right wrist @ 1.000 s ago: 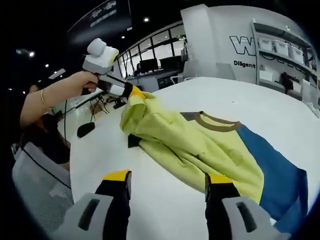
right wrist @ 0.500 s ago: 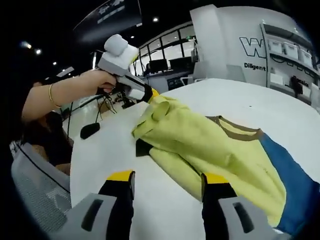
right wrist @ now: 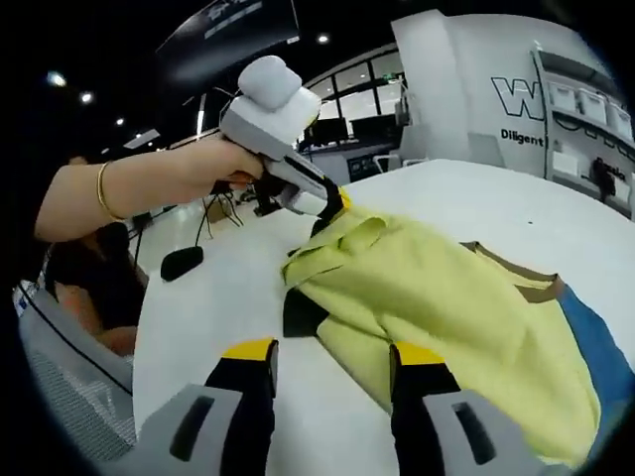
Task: Fold the garment on the visible template until the final outline fits inside the template.
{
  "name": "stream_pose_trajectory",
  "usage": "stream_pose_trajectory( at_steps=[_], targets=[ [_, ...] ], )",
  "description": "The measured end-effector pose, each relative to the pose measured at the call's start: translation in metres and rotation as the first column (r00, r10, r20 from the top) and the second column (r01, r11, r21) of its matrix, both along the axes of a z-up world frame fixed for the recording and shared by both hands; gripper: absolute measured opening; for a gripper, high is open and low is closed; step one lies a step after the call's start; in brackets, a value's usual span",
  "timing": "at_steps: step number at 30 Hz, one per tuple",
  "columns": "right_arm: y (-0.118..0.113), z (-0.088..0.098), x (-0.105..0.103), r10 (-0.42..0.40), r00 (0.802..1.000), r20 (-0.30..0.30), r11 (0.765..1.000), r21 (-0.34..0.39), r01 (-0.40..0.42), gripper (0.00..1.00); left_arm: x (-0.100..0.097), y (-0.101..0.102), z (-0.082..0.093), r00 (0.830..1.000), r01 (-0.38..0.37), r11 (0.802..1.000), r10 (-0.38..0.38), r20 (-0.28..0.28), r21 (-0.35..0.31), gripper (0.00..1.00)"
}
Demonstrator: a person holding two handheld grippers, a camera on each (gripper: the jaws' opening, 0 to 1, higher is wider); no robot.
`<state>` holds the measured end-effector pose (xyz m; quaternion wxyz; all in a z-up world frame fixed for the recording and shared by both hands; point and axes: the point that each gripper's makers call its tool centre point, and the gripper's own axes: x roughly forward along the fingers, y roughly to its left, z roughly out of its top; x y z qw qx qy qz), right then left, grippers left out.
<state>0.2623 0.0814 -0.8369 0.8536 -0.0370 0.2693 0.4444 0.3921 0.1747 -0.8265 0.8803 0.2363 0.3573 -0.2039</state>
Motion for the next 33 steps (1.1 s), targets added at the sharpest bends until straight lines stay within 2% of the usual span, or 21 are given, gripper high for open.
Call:
stream_pose_trajectory(
  at_steps=[5,10,13,18,21,23,28,33],
  targets=[
    [0.011,-0.005,0.004,0.029,0.999,0.041,0.999,-0.045,-0.027,0.34,0.003,0.000,-0.005,1.000,0.002,1.000,-0.002,-0.001,0.011,0.00],
    [0.020,-0.012,0.008,0.039,0.998,0.050,0.996,-0.077,-0.035,0.30,0.009,0.002,-0.009,1.000,-0.004,1.000,0.004,-0.002,0.010,0.00],
    [0.021,-0.016,0.011,0.039,0.997,0.067,0.993,-0.113,-0.032,0.27,0.011,0.004,-0.011,1.000,-0.002,1.000,0.002,-0.001,0.017,0.00],
    [0.015,-0.020,0.020,0.028,0.994,0.108,0.985,-0.174,-0.009,0.14,0.013,0.005,-0.014,1.000,-0.005,1.000,0.005,-0.007,0.012,0.00],
    [0.014,-0.021,0.022,0.034,0.992,0.117,0.982,-0.189,-0.012,0.11,0.013,0.005,-0.015,1.000,0.000,1.000,0.000,-0.010,0.016,0.00],
    [0.013,-0.021,0.023,0.049,0.988,0.144,0.976,-0.216,-0.016,0.08,0.014,0.005,-0.016,1.000,-0.001,1.000,0.001,-0.008,0.015,0.00],
    [0.011,-0.020,0.025,0.049,0.987,0.155,0.975,-0.224,-0.013,0.00,0.013,0.007,-0.014,1.000,-0.017,1.000,0.017,-0.018,-0.012,0.02],
    [0.010,-0.018,0.026,0.033,0.989,0.142,0.979,-0.205,-0.003,0.00,0.007,0.011,0.000,1.000,-0.012,0.999,0.011,-0.007,-0.030,0.10]
  ],
)
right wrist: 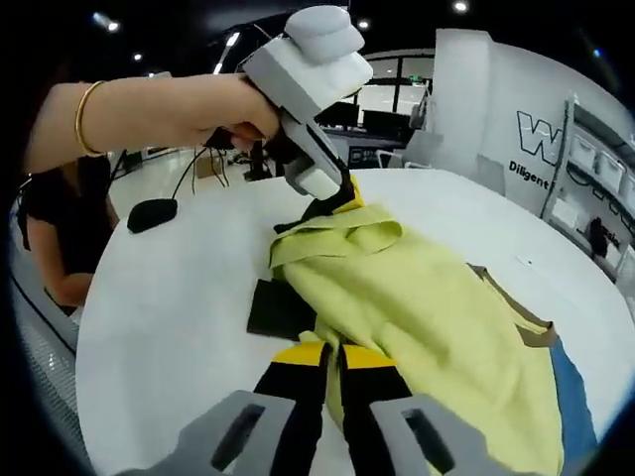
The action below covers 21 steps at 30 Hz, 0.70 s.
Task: Fold the garment on the visible template until the final outline fits inside the template.
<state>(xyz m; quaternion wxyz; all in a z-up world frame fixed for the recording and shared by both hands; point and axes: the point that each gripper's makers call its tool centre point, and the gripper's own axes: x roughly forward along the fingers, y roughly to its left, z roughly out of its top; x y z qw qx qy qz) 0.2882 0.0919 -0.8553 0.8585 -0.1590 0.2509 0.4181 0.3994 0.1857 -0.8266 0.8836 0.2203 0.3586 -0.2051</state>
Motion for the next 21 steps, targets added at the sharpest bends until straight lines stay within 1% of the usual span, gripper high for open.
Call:
stream_pose_trajectory(
  at_steps=[2,5,6,7,8,10,11,12,13,17,19,21],
  targets=[
    [0.000,0.000,0.000,-0.002,1.000,-0.002,1.000,0.003,0.002,0.00,-0.004,0.001,0.007,1.000,0.008,1.000,-0.008,0.006,-0.009,0.12],
    [0.000,0.002,0.000,-0.001,1.000,0.000,1.000,0.002,0.001,0.00,-0.009,-0.005,0.015,1.000,0.022,0.999,-0.021,0.010,-0.050,0.17],
    [0.000,0.003,0.000,-0.001,1.000,0.001,1.000,0.004,0.001,0.00,-0.012,-0.009,0.019,1.000,0.027,0.997,-0.026,0.013,-0.069,0.17],
    [0.000,0.004,0.000,0.001,1.000,0.002,1.000,0.005,-0.001,0.00,-0.014,-0.010,0.021,0.999,0.030,0.997,-0.029,0.013,-0.074,0.18],
    [0.000,0.006,0.000,0.001,1.000,0.003,1.000,0.006,-0.001,0.00,-0.018,-0.014,0.025,1.000,0.022,0.996,-0.021,0.012,-0.092,0.17],
    [-0.001,0.009,-0.001,0.005,1.000,0.002,1.000,0.013,-0.005,0.00,-0.025,-0.023,0.030,0.999,0.049,0.993,-0.047,0.020,-0.106,0.17],
    [-0.001,0.009,-0.001,0.007,1.000,0.004,1.000,0.012,-0.007,0.00,-0.025,-0.024,0.031,0.999,0.052,0.993,-0.050,0.021,-0.107,0.18],
    [-0.001,0.010,-0.001,0.011,1.000,0.007,1.000,0.011,-0.011,0.00,-0.028,-0.031,0.033,0.997,0.076,0.991,-0.073,0.028,-0.112,0.18],
    [-0.001,0.011,-0.001,0.013,1.000,0.010,1.000,0.011,-0.013,0.00,-0.029,-0.036,0.034,0.996,0.092,0.989,-0.089,0.031,-0.117,0.20],
    [-0.001,0.011,-0.001,0.013,1.000,0.009,1.000,0.014,-0.014,0.00,-0.030,-0.050,0.036,0.993,0.111,0.984,-0.106,0.042,-0.142,0.21],
    [-0.001,0.011,-0.003,0.021,1.000,0.008,1.000,0.012,-0.021,0.00,-0.028,-0.054,0.033,0.994,0.109,0.984,-0.104,0.037,-0.138,0.23],
    [-0.001,0.011,-0.003,0.024,1.000,0.009,1.000,0.011,-0.024,0.00,-0.026,-0.055,0.026,0.995,0.101,0.987,-0.100,0.019,-0.121,0.24]
  ],
)
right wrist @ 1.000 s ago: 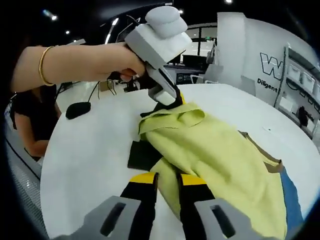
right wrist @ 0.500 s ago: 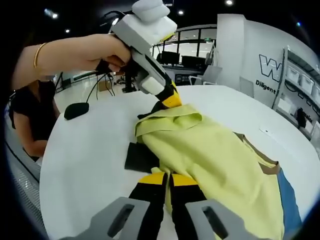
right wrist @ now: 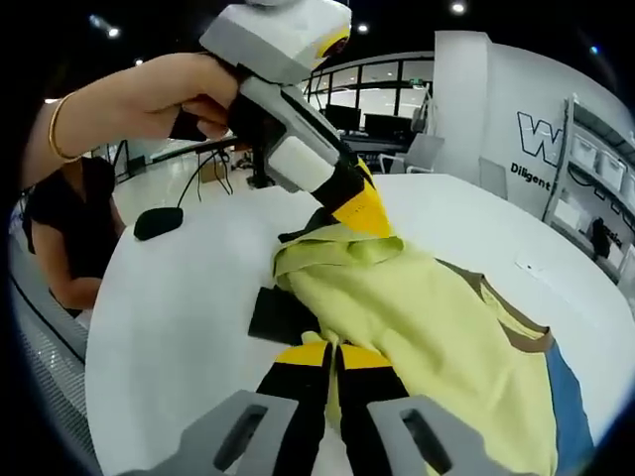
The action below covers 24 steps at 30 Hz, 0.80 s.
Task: Fold the garment on the visible template until the final outline fits inside the template.
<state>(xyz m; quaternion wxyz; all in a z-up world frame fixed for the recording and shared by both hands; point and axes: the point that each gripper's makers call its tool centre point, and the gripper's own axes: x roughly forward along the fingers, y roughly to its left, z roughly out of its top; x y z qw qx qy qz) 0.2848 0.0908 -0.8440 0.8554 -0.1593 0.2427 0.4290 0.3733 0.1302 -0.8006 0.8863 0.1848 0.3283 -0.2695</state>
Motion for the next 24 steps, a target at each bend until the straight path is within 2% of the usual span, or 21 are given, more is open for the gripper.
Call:
stream_pose_trajectory(
  at_steps=[2,3,4,5,8,15,17,18,24],
  targets=[
    [0.000,0.000,0.000,0.000,1.000,0.000,1.000,0.001,0.000,0.00,0.004,0.002,-0.004,1.000,-0.007,1.000,0.007,0.009,0.029,0.26],
    [0.000,0.000,0.000,-0.001,1.000,-0.001,1.000,0.003,0.001,0.00,0.005,0.006,-0.010,1.000,0.002,0.996,-0.002,0.005,0.086,0.26],
    [0.000,0.001,0.000,0.000,1.000,0.000,1.000,0.003,0.000,0.00,0.006,0.012,-0.014,1.000,-0.022,0.991,0.022,-0.003,0.130,0.23],
    [-0.001,0.001,0.000,0.001,1.000,0.001,1.000,0.002,-0.001,0.00,0.008,0.013,-0.016,1.000,-0.022,0.990,0.022,0.003,0.138,0.20],
    [-0.001,0.002,-0.001,0.005,1.000,0.006,1.000,0.001,-0.005,0.00,0.011,0.015,-0.016,1.000,-0.031,0.991,0.029,0.011,0.128,0.01],
    [-0.004,0.009,-0.003,0.010,1.000,0.016,1.000,0.012,-0.010,0.00,0.015,0.017,-0.013,0.999,-0.046,0.995,0.046,0.004,0.088,0.00],
    [-0.005,0.011,-0.004,0.016,1.000,0.019,1.000,0.013,-0.016,0.00,0.016,0.020,-0.010,0.999,-0.051,0.994,0.049,0.017,0.095,0.00],
    [-0.008,0.016,-0.007,0.018,1.000,0.020,1.000,0.021,-0.019,0.00,0.015,0.025,-0.003,0.998,-0.058,0.994,0.056,0.032,0.092,0.00],
    [-0.016,0.026,-0.015,0.028,0.999,0.016,0.999,0.034,-0.028,0.00,0.012,0.036,0.011,0.996,-0.078,0.994,0.074,0.052,0.079,0.00]
  ],
)
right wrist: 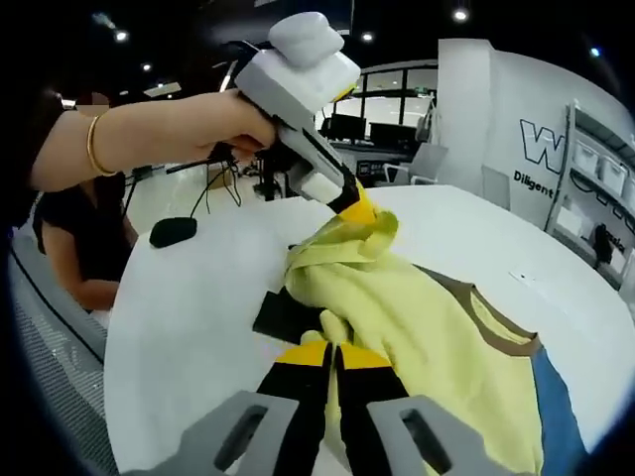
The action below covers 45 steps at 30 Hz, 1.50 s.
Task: Fold the garment on the visible template until the final outline fits inside the template.
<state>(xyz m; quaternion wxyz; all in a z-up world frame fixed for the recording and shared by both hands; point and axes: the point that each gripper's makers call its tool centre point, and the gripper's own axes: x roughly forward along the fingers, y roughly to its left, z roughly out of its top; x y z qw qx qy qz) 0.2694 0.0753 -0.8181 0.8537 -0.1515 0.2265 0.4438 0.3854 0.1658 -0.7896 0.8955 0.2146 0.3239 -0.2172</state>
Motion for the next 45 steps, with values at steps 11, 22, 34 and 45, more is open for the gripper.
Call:
stream_pose_trajectory(
  at_steps=[11,22,34,45],
  targets=[
    [-0.016,0.018,-0.036,0.081,0.995,-0.063,0.996,0.038,-0.079,0.00,-0.026,0.005,0.018,1.000,-0.008,0.999,0.008,0.001,-0.044,0.00],
    [-0.036,0.013,-0.092,0.221,0.968,-0.121,0.974,-0.015,-0.224,0.00,-0.069,0.010,0.016,1.000,-0.013,0.998,0.011,-0.025,-0.059,0.00],
    [-0.064,0.012,-0.121,0.213,0.958,-0.190,0.976,-0.001,-0.218,0.00,-0.122,0.011,0.005,0.997,0.039,0.999,-0.041,-0.071,-0.021,0.00],
    [-0.087,0.020,-0.143,0.214,0.948,-0.236,0.976,0.016,-0.216,0.00,-0.166,0.003,0.008,0.990,0.061,0.996,-0.069,-0.120,-0.065,0.00]
  ],
)
